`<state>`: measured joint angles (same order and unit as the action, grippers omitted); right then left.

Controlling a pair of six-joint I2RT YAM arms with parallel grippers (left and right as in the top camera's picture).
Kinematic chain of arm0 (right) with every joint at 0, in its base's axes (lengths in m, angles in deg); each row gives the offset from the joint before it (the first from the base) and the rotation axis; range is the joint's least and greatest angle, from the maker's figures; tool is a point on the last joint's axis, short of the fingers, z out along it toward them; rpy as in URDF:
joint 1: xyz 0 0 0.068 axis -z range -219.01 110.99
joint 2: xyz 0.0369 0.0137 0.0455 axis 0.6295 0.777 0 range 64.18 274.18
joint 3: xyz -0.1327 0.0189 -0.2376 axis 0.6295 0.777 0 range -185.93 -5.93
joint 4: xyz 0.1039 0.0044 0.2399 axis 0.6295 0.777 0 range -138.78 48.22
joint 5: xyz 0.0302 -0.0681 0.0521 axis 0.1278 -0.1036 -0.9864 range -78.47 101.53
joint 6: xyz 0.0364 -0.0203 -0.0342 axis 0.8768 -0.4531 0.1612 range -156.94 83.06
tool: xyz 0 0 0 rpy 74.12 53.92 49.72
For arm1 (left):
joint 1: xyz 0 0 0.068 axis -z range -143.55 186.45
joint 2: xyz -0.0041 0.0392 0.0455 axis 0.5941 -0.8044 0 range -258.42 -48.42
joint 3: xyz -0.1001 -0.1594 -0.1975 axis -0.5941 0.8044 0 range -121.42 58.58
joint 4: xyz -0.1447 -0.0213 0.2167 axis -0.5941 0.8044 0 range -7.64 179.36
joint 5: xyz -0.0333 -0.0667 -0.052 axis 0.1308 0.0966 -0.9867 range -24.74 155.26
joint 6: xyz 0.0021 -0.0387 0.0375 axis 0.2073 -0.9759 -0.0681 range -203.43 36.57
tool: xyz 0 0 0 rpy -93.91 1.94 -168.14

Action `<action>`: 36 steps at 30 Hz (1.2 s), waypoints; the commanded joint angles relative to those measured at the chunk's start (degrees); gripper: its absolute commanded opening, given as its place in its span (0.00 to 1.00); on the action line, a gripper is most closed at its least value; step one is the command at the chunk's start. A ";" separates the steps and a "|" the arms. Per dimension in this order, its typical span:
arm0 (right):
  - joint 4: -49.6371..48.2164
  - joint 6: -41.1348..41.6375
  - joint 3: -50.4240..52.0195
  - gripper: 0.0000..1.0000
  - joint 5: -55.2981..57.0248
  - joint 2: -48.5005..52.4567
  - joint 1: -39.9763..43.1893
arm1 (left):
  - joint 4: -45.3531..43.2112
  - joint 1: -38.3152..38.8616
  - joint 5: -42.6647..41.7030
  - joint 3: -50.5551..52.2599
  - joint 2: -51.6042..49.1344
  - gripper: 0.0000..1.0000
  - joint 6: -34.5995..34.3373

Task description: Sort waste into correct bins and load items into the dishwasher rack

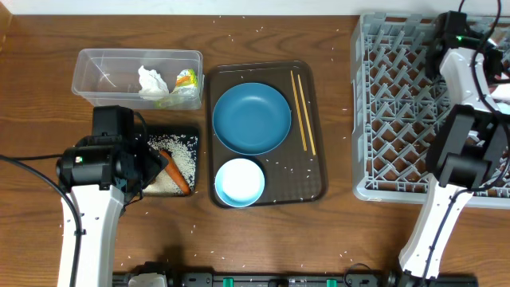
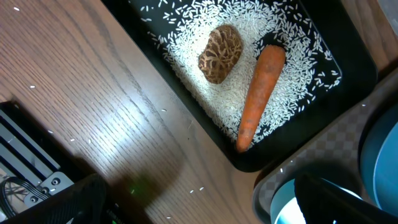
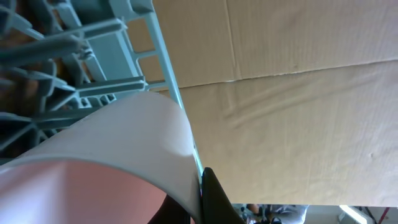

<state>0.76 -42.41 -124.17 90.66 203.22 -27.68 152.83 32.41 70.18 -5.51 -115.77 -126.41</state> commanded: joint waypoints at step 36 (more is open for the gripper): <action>-34.95 -36.63 5.18 0.01 11.56 1.22 -2.36 | 0.20 -0.20 1.14 0.02 -0.09 0.98 0.96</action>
<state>-34.43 -76.99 -118.90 99.69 203.63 -30.22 152.83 32.41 70.21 -5.51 -115.77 -126.41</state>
